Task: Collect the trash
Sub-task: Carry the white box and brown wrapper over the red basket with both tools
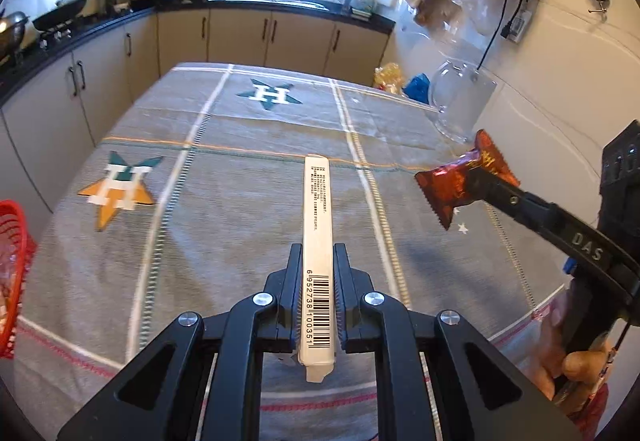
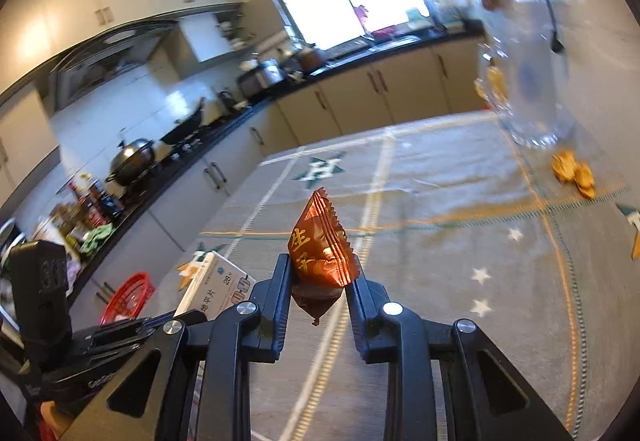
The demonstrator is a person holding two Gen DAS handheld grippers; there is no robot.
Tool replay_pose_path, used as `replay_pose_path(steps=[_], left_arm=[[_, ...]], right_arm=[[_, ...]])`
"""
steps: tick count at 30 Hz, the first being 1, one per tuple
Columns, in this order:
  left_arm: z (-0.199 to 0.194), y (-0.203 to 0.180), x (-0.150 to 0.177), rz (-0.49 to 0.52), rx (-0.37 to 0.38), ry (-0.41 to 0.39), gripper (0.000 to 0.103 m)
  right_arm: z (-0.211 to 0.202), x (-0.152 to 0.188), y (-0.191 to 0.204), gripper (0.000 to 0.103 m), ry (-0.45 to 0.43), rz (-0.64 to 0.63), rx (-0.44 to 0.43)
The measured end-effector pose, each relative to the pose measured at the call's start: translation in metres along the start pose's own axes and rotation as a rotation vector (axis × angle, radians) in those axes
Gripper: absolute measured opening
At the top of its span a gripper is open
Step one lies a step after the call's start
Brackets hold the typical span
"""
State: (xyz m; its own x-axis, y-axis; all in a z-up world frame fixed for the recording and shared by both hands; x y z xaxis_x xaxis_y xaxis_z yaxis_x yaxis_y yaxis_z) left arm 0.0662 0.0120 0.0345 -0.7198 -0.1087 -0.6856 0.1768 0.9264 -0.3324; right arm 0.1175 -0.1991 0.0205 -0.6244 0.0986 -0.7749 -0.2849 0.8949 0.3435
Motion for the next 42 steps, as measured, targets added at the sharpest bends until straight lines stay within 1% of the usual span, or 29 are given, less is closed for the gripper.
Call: replay_pose_path(steps=[4,8,11,13,15,20,32,42], left_arm=[[-0.017,0.012,0.004,-0.010,-0.025,-0.028,0.013],[-0.033,0.022,0.008,-0.013,-0.045,-0.049,0.013],[-0.045,0.028,0.010,-0.013,-0.056,-0.066,0.013],[-0.055,0.034,0.012,-0.017,-0.063,-0.081,0.013],[-0.063,0.038,0.012,-0.024,-0.066,-0.095,0.013],[-0.080,0.051,0.016,-0.038,-0.079,-0.116,0.013],[-0.116,0.086,0.020,-0.091,-0.095,-0.176,0.013],[-0.149,0.124,0.027,-0.141,-0.115,-0.228,0.013]], right_arm=[[-0.006,0.004,0.016,0.029,-0.021,-0.042,-0.024],[-0.004,0.006,0.026,0.029,0.000,-0.042,-0.033],[-0.010,0.007,0.038,0.029,-0.001,-0.061,-0.028],[-0.015,0.009,0.048,0.029,0.000,-0.065,-0.040],[-0.019,0.012,0.061,0.029,0.012,-0.063,-0.073],[-0.022,0.023,0.096,0.029,0.027,-0.106,-0.103],[-0.007,0.039,0.153,0.029,0.087,-0.169,-0.151],[0.005,0.048,0.205,0.029,0.125,-0.227,-0.186]])
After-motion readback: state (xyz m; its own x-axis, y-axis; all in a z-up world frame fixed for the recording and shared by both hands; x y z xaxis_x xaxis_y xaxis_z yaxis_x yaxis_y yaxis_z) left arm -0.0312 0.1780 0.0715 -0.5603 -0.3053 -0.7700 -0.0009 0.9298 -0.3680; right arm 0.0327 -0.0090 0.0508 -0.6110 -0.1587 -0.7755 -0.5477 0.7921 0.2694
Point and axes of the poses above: each gripper's, at about its wrist camera, not at the fingertips, and z roughly the way its jaws point, y to its left, x to its underside, the point moved 5 cm from there along z, roughly the way its jaws point, and after that the axes turned 11 degrees about x, right-handed, at the moved point
